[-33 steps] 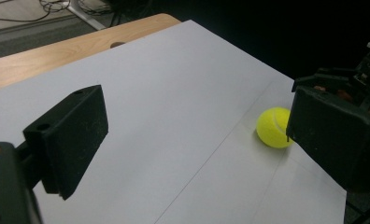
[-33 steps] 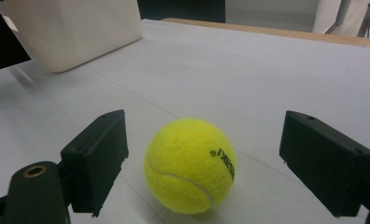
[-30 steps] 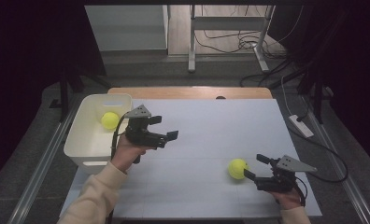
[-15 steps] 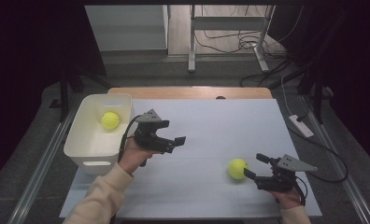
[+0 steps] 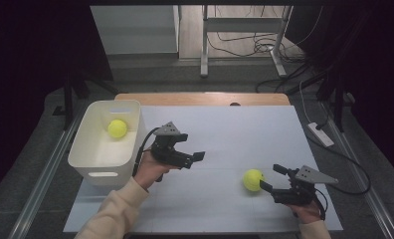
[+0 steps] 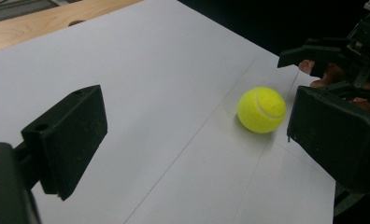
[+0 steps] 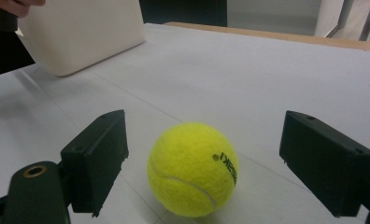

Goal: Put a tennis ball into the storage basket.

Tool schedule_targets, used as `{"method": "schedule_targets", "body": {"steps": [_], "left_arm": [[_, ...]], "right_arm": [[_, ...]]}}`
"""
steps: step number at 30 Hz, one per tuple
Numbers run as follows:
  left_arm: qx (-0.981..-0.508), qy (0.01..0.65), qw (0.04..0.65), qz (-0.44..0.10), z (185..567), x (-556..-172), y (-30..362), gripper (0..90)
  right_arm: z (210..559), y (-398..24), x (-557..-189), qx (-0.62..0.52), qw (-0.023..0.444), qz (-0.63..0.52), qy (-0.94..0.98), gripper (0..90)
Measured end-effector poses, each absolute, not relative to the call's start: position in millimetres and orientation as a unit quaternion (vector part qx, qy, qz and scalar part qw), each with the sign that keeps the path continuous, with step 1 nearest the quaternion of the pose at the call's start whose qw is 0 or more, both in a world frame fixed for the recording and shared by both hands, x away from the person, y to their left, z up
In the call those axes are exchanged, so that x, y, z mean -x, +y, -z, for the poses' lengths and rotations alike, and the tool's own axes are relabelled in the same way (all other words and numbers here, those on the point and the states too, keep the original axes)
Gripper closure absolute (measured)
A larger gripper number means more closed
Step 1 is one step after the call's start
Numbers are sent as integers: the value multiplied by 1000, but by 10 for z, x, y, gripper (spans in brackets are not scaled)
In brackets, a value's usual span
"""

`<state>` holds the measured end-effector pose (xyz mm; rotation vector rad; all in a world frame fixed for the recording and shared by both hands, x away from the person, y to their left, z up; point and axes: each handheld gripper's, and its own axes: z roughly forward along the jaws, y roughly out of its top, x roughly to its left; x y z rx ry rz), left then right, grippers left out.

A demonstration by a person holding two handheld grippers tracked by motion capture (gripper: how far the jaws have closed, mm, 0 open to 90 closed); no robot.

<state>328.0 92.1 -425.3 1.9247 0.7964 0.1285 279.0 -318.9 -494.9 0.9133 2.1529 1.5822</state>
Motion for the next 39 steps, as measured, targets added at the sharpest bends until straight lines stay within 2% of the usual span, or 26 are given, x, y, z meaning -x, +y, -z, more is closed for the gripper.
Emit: {"method": "schedule_targets", "body": {"steps": [39], "left_arm": [[-821, 309, 480, -27, 4487, -3336, 541, 59]], "right_arm": [[4929, -3204, -2784, -321, 164, -556, 748, 155]]}}
